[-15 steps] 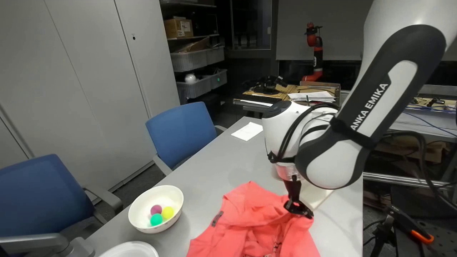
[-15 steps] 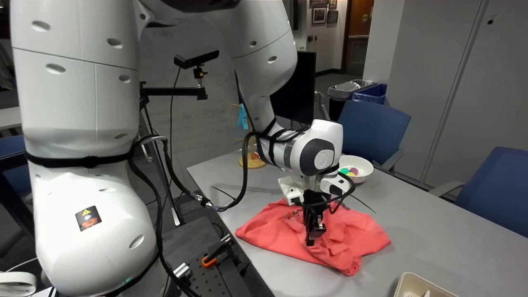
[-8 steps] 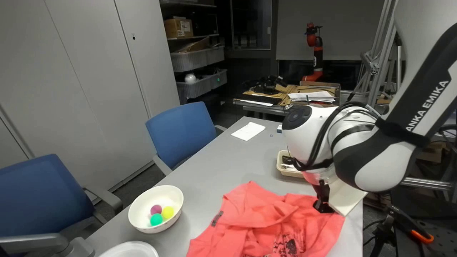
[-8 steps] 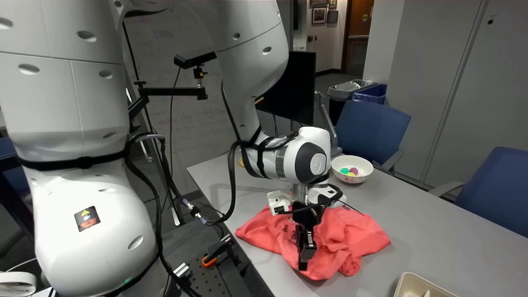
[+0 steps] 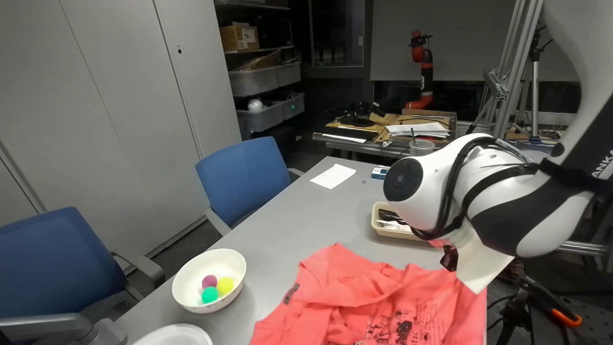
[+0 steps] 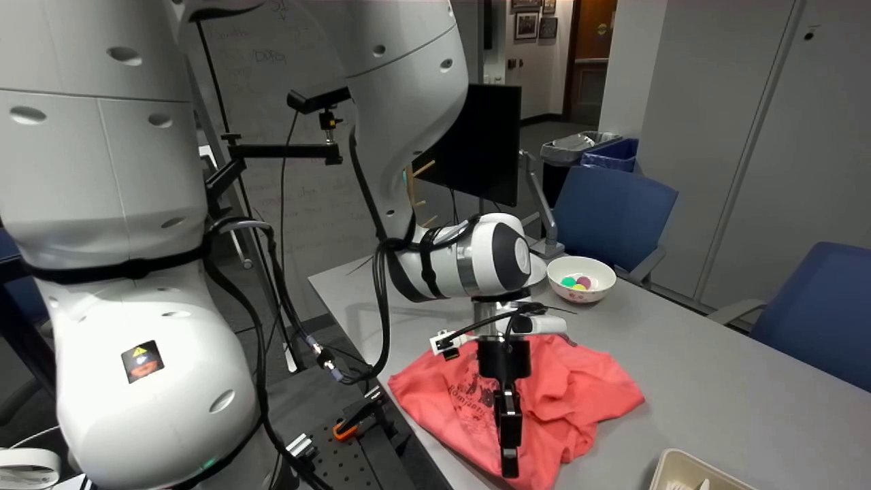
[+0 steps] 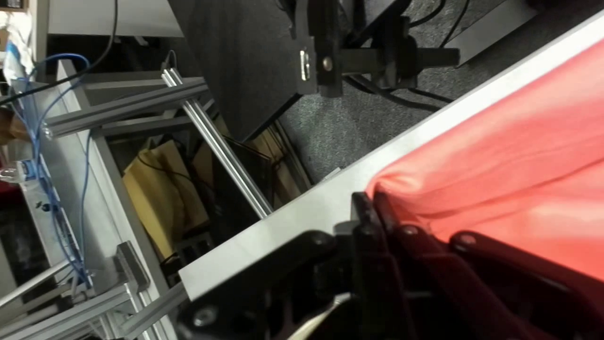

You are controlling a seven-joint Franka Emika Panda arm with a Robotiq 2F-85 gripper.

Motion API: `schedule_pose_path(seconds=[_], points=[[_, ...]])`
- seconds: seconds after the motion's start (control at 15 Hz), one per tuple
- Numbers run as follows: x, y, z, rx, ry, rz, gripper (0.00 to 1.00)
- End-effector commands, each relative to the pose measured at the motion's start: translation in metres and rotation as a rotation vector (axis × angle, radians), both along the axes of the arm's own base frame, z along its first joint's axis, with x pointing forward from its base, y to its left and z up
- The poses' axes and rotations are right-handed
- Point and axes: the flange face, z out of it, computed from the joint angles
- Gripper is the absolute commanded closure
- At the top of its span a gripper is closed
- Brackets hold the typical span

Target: Unfold the shirt

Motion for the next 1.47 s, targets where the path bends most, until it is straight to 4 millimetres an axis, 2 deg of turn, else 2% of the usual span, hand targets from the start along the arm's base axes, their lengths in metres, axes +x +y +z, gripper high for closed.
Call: schedule_pose_path(seconds=[0.0, 0.27, 0.53, 0.67, 1.0, 1.33, 1.4], points=[[-0.008, -0.001, 0.010, -0.081, -0.005, -0.022, 0.71], [-0.011, 0.001, 0.010, -0.091, 0.009, -0.032, 0.42], [-0.005, 0.009, 0.008, 0.074, -0.067, 0.050, 0.11], [0.000, 0.012, 0.006, 0.155, -0.115, 0.100, 0.00], [0.007, 0.015, 0.003, 0.333, -0.211, 0.273, 0.00], [0.001, 0.015, -0.001, 0.518, -0.249, 0.459, 0.00], [0.040, 0.057, 0.002, 0.553, -0.250, 0.505, 0.00]])
